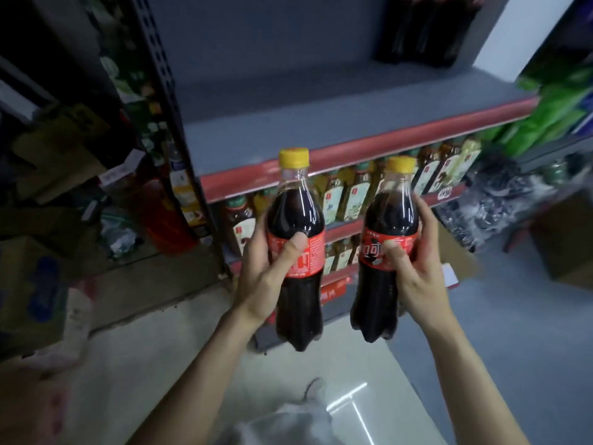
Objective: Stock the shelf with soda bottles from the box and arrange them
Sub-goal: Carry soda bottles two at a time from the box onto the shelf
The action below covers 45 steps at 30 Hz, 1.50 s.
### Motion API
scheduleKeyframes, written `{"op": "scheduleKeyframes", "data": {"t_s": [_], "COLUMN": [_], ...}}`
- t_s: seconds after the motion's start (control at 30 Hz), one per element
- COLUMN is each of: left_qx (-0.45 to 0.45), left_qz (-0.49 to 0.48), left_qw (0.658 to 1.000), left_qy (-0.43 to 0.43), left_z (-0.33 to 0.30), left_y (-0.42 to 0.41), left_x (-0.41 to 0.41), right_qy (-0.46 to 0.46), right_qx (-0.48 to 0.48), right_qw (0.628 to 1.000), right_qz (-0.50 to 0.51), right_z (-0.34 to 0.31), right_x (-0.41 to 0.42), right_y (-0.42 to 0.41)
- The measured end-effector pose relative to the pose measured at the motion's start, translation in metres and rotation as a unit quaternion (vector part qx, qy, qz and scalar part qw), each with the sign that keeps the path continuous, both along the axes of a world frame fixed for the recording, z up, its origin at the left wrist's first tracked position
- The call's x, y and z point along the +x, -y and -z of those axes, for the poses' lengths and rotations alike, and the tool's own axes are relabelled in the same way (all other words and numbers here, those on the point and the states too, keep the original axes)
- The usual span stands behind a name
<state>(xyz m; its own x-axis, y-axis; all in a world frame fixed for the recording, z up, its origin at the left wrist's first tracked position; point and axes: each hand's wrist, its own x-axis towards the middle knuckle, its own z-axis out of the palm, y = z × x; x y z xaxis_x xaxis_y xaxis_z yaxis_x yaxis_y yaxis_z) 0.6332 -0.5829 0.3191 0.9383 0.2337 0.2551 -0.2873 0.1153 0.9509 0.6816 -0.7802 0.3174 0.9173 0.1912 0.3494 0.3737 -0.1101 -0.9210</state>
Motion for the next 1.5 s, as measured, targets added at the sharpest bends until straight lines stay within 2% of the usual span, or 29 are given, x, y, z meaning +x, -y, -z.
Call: {"op": "scheduleKeyframes", "data": {"t_s": [0.2, 0.37, 0.43, 0.53, 0.67, 0.83, 1.07, 1.2, 1.37, 1.5], "left_qx": [-0.003, 0.018, 0.028, 0.064, 0.143, 0.253, 0.261, 0.264, 0.256, 0.279], "left_qz": [0.020, -0.014, -0.024, -0.055, -0.145, -0.242, -0.351, -0.371, -0.368, -0.393], "left_qw": [0.994, 0.977, 0.973, 0.973, 0.964, 0.930, 0.897, 0.887, 0.892, 0.874], "left_qy": [0.110, 0.210, 0.227, 0.213, 0.171, 0.115, 0.060, 0.075, 0.066, 0.067], "left_z": [-0.080, -0.142, -0.157, -0.168, -0.163, -0.155, -0.136, -0.132, -0.130, -0.132], "left_y": [0.058, 0.098, 0.114, 0.137, 0.167, 0.193, 0.199, 0.198, 0.199, 0.204], "left_x": [0.121, 0.205, 0.237, 0.284, 0.348, 0.427, 0.500, 0.519, 0.531, 0.534], "right_qy": [0.104, 0.180, 0.204, 0.228, 0.219, 0.223, 0.194, 0.203, 0.177, 0.174], "right_qx": [0.033, 0.058, 0.059, 0.055, 0.058, 0.049, 0.047, 0.041, 0.058, 0.046], "right_qw": [0.994, 0.982, 0.977, 0.972, 0.974, 0.974, 0.980, 0.978, 0.982, 0.982], "right_qz": [0.000, -0.007, -0.012, -0.009, -0.022, -0.014, -0.017, -0.033, -0.038, -0.058], "right_z": [-0.077, -0.132, -0.146, -0.158, -0.162, -0.156, -0.145, -0.140, -0.134, -0.131], "right_x": [0.120, 0.210, 0.244, 0.294, 0.359, 0.441, 0.512, 0.530, 0.547, 0.547], "right_y": [0.052, 0.087, 0.100, 0.121, 0.145, 0.159, 0.166, 0.161, 0.162, 0.165]}}
